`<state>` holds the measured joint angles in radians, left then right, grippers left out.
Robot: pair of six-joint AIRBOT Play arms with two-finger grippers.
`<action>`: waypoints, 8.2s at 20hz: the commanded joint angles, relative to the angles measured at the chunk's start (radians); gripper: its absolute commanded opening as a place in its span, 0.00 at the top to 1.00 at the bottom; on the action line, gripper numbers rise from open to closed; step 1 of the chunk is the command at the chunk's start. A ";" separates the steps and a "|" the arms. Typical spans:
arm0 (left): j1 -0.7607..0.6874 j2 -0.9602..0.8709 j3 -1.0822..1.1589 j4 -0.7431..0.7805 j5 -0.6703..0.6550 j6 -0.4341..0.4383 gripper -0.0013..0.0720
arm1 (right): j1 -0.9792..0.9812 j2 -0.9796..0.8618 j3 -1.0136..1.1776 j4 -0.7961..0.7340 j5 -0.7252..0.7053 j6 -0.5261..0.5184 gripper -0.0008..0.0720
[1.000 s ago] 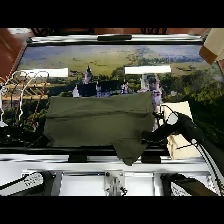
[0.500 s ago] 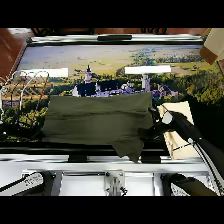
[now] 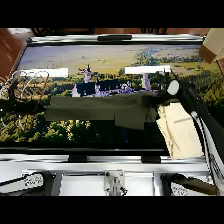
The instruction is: Fold the shirts.
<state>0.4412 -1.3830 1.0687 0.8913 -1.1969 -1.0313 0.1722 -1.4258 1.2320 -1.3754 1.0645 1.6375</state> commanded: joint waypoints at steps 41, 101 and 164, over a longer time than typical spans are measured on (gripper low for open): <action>-0.203 -0.298 0.349 -0.056 -0.203 -0.204 0.69 | -0.175 -0.402 0.335 0.402 0.302 -0.164 0.89; -0.315 0.250 0.218 -0.230 -0.088 -0.181 0.94 | 0.029 -0.188 0.302 0.061 0.474 0.016 0.36; -0.316 0.253 0.218 -0.247 -0.131 -0.147 0.94 | -0.737 0.373 -0.242 -0.175 0.737 0.091 0.89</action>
<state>0.1261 -1.1309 1.2873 0.6437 -1.3281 -1.1790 -0.5442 -1.1038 1.1343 -1.5475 1.7874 1.7092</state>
